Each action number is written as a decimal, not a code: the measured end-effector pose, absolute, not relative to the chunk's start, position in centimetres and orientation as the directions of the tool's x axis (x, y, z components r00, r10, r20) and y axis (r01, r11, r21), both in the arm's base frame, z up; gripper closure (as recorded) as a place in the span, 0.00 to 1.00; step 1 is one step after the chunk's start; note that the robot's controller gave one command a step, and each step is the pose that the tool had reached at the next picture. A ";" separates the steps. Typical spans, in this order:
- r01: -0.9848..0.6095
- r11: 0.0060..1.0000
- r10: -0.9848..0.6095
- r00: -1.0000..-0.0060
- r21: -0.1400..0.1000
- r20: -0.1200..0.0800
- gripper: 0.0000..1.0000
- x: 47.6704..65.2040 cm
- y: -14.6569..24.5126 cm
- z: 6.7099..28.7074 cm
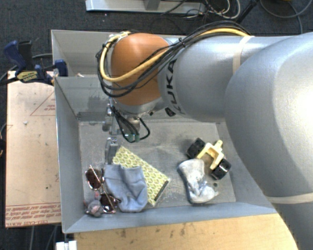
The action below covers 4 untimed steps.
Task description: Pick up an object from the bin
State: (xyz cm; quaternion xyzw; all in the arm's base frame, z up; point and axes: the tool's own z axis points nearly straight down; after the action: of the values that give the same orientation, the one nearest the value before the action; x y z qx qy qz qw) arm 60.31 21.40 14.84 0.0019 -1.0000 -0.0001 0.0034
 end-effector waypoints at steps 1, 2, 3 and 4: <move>-0.001 1.000 -0.001 -1.000 0.002 0.000 0.00 60.5 21.3 15.3; -0.178 0.984 -0.178 -0.984 0.003 -0.010 0.00 58.4 19.9 12.7; -0.444 0.896 -0.444 -0.896 0.002 0.002 0.00 57.4 18.5 9.6; -0.402 0.916 -0.401 -0.915 0.002 -0.035 1.00 55.1 16.6 7.9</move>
Offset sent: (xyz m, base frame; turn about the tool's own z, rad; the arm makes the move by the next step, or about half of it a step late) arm -0.0514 -0.0417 -0.0653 -0.4068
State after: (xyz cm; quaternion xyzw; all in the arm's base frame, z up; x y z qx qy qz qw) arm 55.08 16.55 7.92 0.2051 -0.9786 -0.0044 -0.0168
